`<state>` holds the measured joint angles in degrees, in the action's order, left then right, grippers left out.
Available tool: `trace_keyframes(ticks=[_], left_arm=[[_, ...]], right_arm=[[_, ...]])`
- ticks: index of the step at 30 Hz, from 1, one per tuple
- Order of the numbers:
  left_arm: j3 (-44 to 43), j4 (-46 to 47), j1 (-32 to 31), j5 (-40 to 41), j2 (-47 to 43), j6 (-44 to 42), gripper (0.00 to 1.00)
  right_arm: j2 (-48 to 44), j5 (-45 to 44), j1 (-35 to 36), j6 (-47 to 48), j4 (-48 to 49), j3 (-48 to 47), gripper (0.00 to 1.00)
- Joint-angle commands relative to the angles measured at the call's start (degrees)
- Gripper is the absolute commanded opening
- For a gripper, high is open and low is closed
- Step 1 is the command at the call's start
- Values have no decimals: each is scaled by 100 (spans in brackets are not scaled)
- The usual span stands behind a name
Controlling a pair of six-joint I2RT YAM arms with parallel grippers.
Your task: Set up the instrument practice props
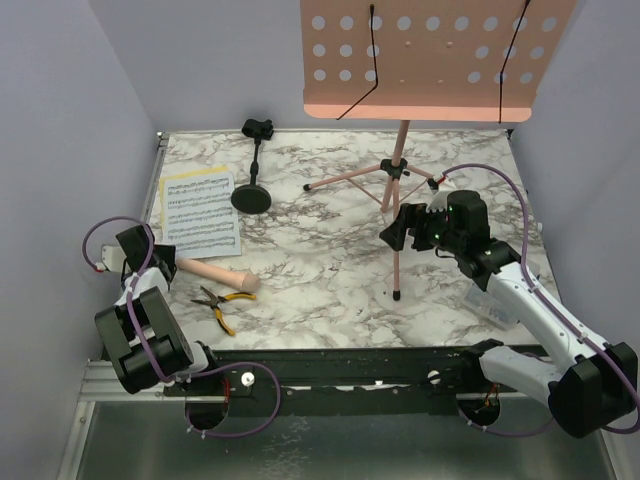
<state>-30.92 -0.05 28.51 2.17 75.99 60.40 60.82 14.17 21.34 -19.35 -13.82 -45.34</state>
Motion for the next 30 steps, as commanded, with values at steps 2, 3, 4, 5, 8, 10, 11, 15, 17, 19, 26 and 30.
trace_keyframes(ticks=[2, 3, 4, 5, 8, 10, 11, 15, 17, 19, 26, 30], left_arm=[[30, 305, 45, 95, -13, -289, 28], [-3, 308, 46, 83, -22, -383, 25], [-30, 312, 42, 66, -36, -455, 23], [-66, 300, 43, 26, -52, -530, 21], [-201, 177, 49, -91, -140, -732, 10], [-397, -114, 44, -99, -224, -798, 0], [-517, -316, 48, -115, -255, -838, 0], [-913, -861, 42, -334, -453, -877, 0], [-1055, -1020, 45, -569, -574, -855, 0], [-1147, -1130, 12, -780, -764, -779, 0], [-1442, -1587, -573, -1349, -1427, -736, 0], [-1676, -2058, -1302, -1021, -1922, -1183, 0]], right_arm=[[51, -121, 37, 116, -224, -215, 97], [48, -126, 36, 116, -242, -225, 97], [51, -143, 37, 119, -256, -234, 97], [45, -167, 31, 121, -276, -245, 97], [46, -191, 29, 117, -305, -255, 97], [52, -235, 35, 119, -322, -248, 97], [51, -283, 36, 110, -335, -247, 97], [23, -490, 37, 105, -362, -249, 97], [-31, -530, 36, 120, -342, -241, 97], [-89, -603, 33, 142, -393, -261, 97], [-264, -902, 30, 32, -848, -516, 97], [-317, -204, 34, -416, -950, -675, 97]])
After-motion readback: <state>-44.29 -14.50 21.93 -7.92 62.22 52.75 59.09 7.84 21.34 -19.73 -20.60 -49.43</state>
